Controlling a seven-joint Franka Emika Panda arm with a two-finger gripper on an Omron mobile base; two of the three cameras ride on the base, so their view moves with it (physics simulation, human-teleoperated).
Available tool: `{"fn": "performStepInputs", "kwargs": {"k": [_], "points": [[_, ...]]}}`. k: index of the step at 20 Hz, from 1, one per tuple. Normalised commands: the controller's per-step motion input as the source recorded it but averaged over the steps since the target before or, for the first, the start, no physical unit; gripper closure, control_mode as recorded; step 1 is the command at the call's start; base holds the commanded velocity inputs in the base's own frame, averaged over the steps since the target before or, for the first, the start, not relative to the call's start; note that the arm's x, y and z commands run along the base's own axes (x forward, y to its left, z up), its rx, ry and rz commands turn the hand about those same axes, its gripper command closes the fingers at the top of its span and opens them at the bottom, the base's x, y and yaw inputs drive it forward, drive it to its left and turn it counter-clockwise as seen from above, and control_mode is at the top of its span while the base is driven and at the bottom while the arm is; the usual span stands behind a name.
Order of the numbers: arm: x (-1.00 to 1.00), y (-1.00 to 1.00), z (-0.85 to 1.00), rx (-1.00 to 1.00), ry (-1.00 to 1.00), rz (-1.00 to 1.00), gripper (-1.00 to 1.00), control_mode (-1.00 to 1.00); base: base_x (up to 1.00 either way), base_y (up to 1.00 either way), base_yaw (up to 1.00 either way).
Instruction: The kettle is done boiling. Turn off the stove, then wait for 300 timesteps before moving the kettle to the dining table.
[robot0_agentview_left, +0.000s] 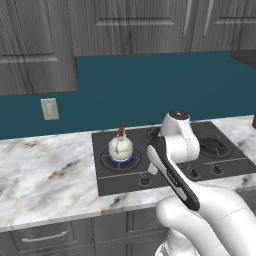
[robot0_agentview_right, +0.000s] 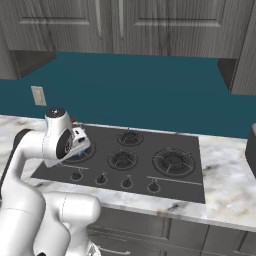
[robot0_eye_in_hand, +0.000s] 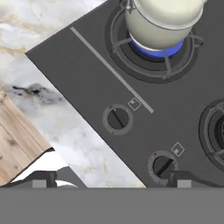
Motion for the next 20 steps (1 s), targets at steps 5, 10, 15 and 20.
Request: {"fn": "performStepInputs", "kwargs": {"k": [5,10,15,20], "points": [[-0.01,0.08,-0.25,0.0,0.01,0.1,-1.0,-1.0,0.0,0.0,0.0],[0.0,0.04,-0.2,0.0,0.0,0.1,-1.0,-1.0,0.0,0.0,0.0],[0.0,0.02,-0.19,0.0,0.0,0.08,-1.0,-1.0,0.0,0.0,0.0],[0.0,0.08,-0.18,0.0,0.01,0.06,-1.0,-1.0,0.0,0.0,0.0]]}}
